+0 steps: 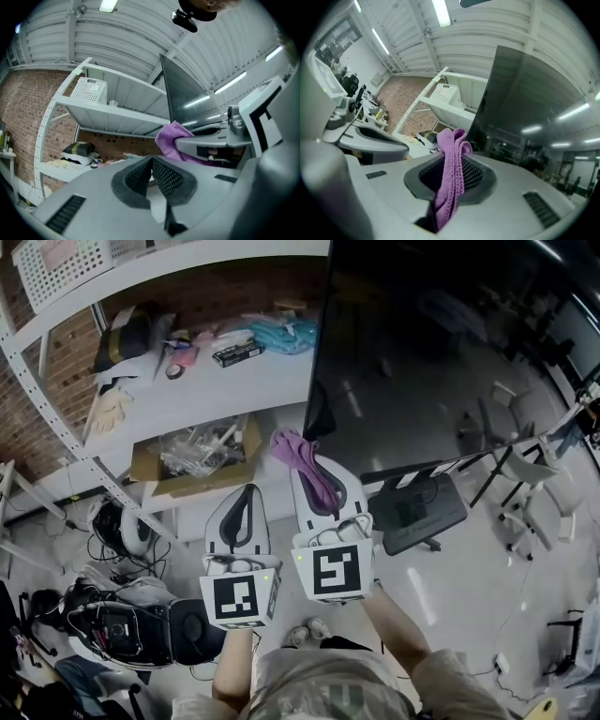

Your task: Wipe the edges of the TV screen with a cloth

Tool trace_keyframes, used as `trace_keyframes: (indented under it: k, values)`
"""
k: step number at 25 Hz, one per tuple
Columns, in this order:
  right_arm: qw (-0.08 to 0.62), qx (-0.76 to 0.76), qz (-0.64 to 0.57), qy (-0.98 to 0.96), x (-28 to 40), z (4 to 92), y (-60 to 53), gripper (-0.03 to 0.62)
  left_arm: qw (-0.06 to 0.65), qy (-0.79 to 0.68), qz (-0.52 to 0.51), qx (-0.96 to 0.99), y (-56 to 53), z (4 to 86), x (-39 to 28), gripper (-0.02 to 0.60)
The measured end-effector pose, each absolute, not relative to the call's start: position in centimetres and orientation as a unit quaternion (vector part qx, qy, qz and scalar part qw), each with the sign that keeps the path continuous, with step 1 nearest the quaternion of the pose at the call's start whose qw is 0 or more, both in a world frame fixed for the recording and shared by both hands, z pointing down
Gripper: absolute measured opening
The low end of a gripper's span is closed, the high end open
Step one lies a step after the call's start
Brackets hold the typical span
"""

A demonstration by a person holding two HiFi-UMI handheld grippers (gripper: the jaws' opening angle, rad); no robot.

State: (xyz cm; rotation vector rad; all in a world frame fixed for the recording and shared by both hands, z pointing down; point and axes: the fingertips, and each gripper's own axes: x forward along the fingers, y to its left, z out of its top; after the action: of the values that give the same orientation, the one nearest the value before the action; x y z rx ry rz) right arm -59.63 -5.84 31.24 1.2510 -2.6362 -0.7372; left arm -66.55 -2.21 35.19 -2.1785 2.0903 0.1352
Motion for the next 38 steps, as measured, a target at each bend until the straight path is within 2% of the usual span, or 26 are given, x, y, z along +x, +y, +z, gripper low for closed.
trace_keyframes:
  k: [8, 15, 27, 38]
  values:
    - [0.036, 0.432, -0.302, -0.849, -60.1, 21.3, -5.5, 0.061, 0.129, 0.658, 0.104, -0.734, -3.3, 25.9, -65.8, 0.015]
    - [0.031, 0.431, -0.356, -0.829, -60.0, 13.6, -4.6, 0.063, 0.218, 0.636, 0.097, -0.734, -4.0, 17.8, -65.1, 0.015]
    - [0.002, 0.441, -0.481, -0.758, -59.8, -2.3, -3.2, 0.063, 0.306, 0.590, 0.173, -0.727, -4.3, 1.7, -64.3, 0.015]
    - [-0.011, 0.440, -0.504, -0.743, -58.9, -14.4, -2.3, 0.062, 0.331, 0.555, 0.219, -0.731, -3.2, -10.0, -62.7, 0.015]
